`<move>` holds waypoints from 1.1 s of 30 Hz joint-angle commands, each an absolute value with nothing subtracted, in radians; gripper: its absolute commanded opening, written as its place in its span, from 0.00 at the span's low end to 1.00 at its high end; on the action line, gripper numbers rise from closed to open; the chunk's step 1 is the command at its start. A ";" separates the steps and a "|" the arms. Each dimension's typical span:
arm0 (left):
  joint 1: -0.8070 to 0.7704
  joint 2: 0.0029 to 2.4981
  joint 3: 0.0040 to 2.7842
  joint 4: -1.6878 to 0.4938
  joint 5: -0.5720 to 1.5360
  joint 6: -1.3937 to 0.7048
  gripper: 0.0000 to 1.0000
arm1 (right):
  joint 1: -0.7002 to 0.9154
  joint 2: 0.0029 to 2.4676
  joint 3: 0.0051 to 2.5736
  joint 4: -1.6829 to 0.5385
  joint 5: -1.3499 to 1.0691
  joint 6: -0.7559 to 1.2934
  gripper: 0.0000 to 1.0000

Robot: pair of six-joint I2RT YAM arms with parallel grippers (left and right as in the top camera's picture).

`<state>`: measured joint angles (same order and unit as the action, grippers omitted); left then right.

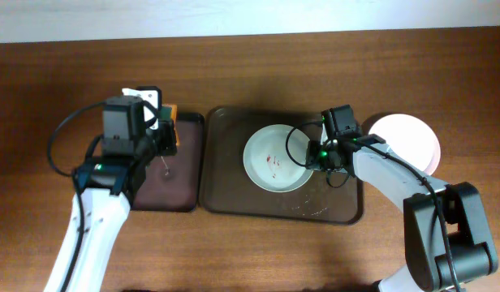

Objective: Clean dirty plates on tray and stack at the side
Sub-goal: 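Lift the sponge from the black tray with the left gripper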

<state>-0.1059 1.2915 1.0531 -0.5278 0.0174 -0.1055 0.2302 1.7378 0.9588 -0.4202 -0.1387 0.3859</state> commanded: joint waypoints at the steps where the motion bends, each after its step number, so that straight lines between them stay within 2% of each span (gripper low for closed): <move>1: -0.102 1.176 1.069 -0.505 0.011 -0.110 0.00 | 0.236 1.723 0.963 -0.423 -0.118 0.382 0.04; 14: -0.102 1.044 1.069 -0.455 0.011 -0.111 0.00 | 0.236 1.723 0.963 -0.424 -0.119 0.382 0.04; 33: -0.102 1.027 1.069 -0.445 0.022 -0.111 0.00 | 0.236 1.723 0.963 -0.423 -0.118 0.382 0.04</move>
<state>-0.1059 1.0470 1.0531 -0.4553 0.0181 -0.1055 0.2302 1.7378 0.9588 -0.4206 -0.1387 0.3855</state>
